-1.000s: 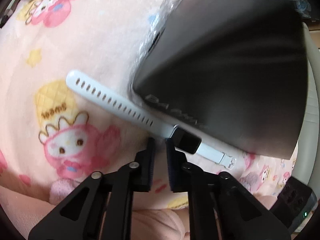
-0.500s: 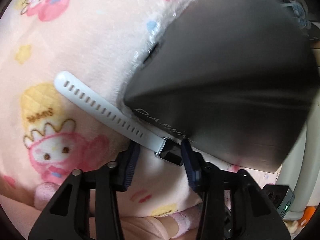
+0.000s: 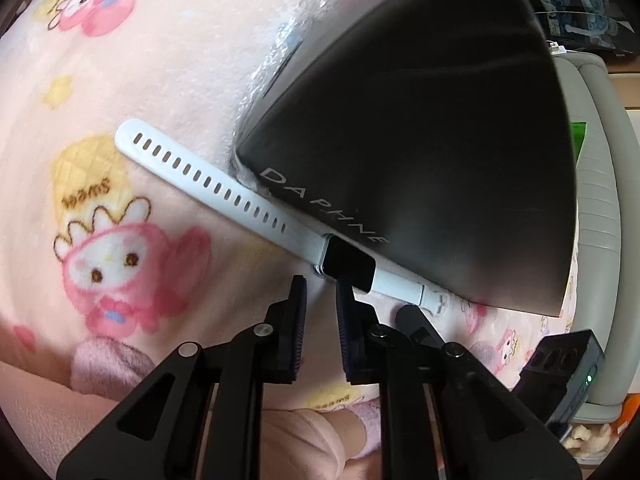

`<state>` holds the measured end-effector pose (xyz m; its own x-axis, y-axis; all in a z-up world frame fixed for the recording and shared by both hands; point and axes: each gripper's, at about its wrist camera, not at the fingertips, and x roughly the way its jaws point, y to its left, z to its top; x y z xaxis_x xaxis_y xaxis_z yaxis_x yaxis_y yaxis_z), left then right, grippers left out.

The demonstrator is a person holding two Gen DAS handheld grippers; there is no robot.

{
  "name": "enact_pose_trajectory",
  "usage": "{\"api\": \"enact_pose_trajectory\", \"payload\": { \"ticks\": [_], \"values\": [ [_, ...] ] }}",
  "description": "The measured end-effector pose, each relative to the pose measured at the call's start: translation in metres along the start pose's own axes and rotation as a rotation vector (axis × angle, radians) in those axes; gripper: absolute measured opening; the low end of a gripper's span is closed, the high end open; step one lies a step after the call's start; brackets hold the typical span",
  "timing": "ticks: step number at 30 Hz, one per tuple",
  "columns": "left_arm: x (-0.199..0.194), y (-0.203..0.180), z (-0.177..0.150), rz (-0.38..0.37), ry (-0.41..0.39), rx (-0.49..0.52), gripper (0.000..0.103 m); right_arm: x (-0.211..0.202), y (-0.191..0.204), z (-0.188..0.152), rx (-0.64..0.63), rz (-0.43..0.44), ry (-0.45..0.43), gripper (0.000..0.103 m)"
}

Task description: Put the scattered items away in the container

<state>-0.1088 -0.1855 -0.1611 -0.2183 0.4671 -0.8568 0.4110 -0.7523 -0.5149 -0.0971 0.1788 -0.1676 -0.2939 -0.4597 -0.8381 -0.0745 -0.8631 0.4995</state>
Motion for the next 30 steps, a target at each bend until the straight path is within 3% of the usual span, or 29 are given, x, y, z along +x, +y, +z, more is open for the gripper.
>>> {"api": "enact_pose_trajectory", "payload": {
  "ticks": [4, 7, 11, 13, 16, 23, 28, 30],
  "values": [
    [0.005, 0.003, 0.008, 0.0, 0.005, -0.024, 0.03, 0.006, -0.003, -0.002, 0.017, 0.007, 0.035, 0.02],
    [0.005, 0.004, 0.013, -0.012, -0.011, -0.028, 0.033, 0.013, -0.002, -0.002, 0.007, 0.021, 0.047, 0.031],
    [0.003, 0.005, 0.013, -0.023, -0.009, -0.022, 0.02, 0.018, -0.004, -0.002, -0.005, 0.041, 0.051, 0.03],
    [0.001, 0.005, 0.012, -0.024, -0.008, -0.014, 0.016, 0.015, 0.001, -0.004, -0.043, 0.056, 0.041, 0.018],
    [-0.002, 0.001, 0.007, -0.019, -0.011, 0.013, 0.011, 0.01, 0.005, -0.007, -0.074, 0.058, 0.025, 0.014],
    [-0.004, 0.005, 0.006, -0.013, 0.006, 0.007, 0.012, 0.0, 0.001, -0.011, -0.077, 0.038, -0.019, 0.012],
    [-0.003, 0.014, 0.015, -0.074, 0.008, -0.041, 0.035, 0.011, -0.011, -0.011, -0.008, 0.027, 0.033, 0.013],
    [-0.005, 0.019, 0.018, -0.098, 0.001, -0.055, 0.037, 0.015, -0.015, -0.011, 0.01, 0.024, 0.044, 0.014]
  ]
}}
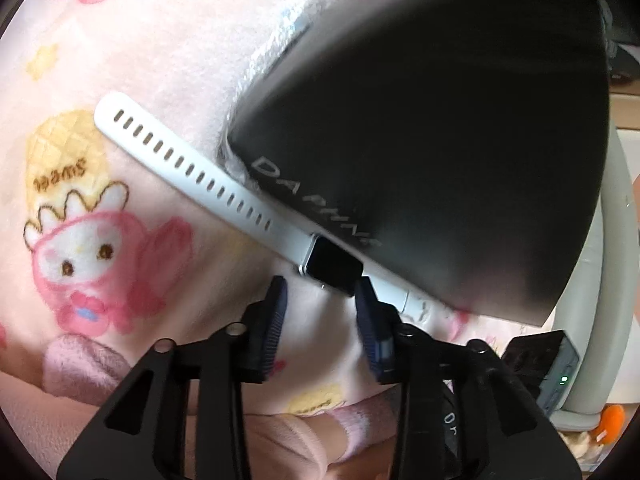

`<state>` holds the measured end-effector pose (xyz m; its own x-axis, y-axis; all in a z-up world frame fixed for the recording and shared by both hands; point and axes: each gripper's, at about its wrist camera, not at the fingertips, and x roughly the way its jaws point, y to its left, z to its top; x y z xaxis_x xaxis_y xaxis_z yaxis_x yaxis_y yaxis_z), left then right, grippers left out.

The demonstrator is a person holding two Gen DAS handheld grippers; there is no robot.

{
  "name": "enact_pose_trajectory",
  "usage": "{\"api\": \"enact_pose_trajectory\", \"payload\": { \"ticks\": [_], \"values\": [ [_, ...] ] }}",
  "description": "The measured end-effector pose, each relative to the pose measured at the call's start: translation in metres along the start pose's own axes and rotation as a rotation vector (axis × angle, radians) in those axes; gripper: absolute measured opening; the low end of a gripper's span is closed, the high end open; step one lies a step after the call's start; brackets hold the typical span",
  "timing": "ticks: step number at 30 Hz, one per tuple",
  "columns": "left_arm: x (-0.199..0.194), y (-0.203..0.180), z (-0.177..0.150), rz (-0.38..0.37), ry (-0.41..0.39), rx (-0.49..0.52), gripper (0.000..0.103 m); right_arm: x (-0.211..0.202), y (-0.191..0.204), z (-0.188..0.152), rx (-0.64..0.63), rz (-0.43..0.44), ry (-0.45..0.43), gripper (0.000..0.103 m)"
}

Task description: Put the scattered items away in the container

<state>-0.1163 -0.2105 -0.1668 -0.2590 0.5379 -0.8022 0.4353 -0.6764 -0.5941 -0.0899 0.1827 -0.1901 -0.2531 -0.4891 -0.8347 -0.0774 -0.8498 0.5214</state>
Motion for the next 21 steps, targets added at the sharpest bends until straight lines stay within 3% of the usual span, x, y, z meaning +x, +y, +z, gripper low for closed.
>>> {"api": "enact_pose_trajectory", "payload": {
  "ticks": [3, 6, 13, 15, 18, 21],
  "values": [
    [-0.004, 0.003, 0.004, -0.018, -0.013, 0.003, 0.035, 0.001, -0.001, -0.001, -0.011, 0.011, -0.005, 0.014],
    [0.0, -0.004, 0.002, 0.005, -0.022, 0.03, 0.018, -0.003, 0.003, -0.003, -0.05, 0.028, -0.022, 0.014],
    [-0.004, 0.0, 0.001, 0.004, -0.021, 0.002, 0.017, -0.024, -0.004, -0.009, -0.028, 0.043, -0.087, 0.012],
    [-0.006, 0.005, 0.001, -0.011, -0.026, -0.026, 0.022, -0.028, -0.013, -0.009, 0.018, 0.047, -0.095, 0.012],
    [-0.008, 0.009, 0.003, -0.032, -0.042, -0.042, 0.042, -0.026, -0.024, -0.009, 0.077, 0.05, -0.083, 0.012],
    [0.003, 0.006, 0.005, -0.045, -0.044, -0.059, 0.044, -0.018, -0.024, -0.009, 0.078, 0.042, -0.05, 0.014]
  ]
}}
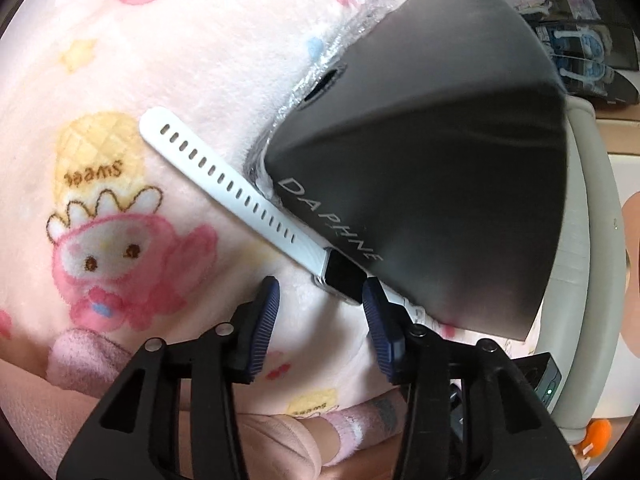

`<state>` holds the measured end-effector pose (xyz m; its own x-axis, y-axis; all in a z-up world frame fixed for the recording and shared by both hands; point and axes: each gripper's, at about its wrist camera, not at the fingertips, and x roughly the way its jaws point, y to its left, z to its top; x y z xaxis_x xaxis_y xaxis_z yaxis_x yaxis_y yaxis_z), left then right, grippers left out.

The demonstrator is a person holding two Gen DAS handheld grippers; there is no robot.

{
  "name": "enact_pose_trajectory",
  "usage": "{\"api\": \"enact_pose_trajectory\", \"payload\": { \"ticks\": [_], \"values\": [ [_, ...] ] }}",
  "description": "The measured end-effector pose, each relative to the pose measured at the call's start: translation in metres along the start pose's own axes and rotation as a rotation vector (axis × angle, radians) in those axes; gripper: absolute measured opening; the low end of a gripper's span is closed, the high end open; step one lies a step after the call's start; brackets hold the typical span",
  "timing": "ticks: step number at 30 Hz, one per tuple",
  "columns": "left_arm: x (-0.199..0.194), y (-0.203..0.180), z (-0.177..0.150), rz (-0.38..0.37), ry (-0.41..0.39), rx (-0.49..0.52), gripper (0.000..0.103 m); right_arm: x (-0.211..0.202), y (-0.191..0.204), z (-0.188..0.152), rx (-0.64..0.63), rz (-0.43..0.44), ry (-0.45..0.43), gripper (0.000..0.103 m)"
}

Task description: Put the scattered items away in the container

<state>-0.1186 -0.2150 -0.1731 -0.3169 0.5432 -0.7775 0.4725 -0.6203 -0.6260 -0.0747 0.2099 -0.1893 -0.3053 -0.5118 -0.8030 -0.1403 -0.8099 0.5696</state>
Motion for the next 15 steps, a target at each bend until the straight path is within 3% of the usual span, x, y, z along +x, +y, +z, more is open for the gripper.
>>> {"api": "enact_pose_trajectory", "payload": {
  "ticks": [4, 8, 10, 12, 15],
  "values": [
    [0.009, 0.003, 0.006, -0.018, -0.02, -0.033, 0.043, 0.01, -0.001, 0.002, 0.001, -0.012, 0.005, 0.024],
    [0.016, 0.007, 0.008, -0.014, -0.05, -0.074, 0.039, 0.021, -0.005, 0.001, 0.032, -0.028, -0.018, 0.025],
    [0.018, 0.003, 0.007, 0.029, -0.074, -0.057, 0.021, 0.022, -0.004, -0.002, 0.027, -0.052, -0.029, 0.025],
    [0.025, -0.002, 0.005, 0.032, -0.088, -0.062, 0.011, 0.022, -0.001, -0.004, 0.011, -0.077, -0.036, 0.025],
    [0.023, -0.002, 0.003, 0.016, -0.089, -0.068, 0.004, 0.018, -0.005, -0.004, 0.027, -0.033, -0.031, 0.028]
  ]
}}
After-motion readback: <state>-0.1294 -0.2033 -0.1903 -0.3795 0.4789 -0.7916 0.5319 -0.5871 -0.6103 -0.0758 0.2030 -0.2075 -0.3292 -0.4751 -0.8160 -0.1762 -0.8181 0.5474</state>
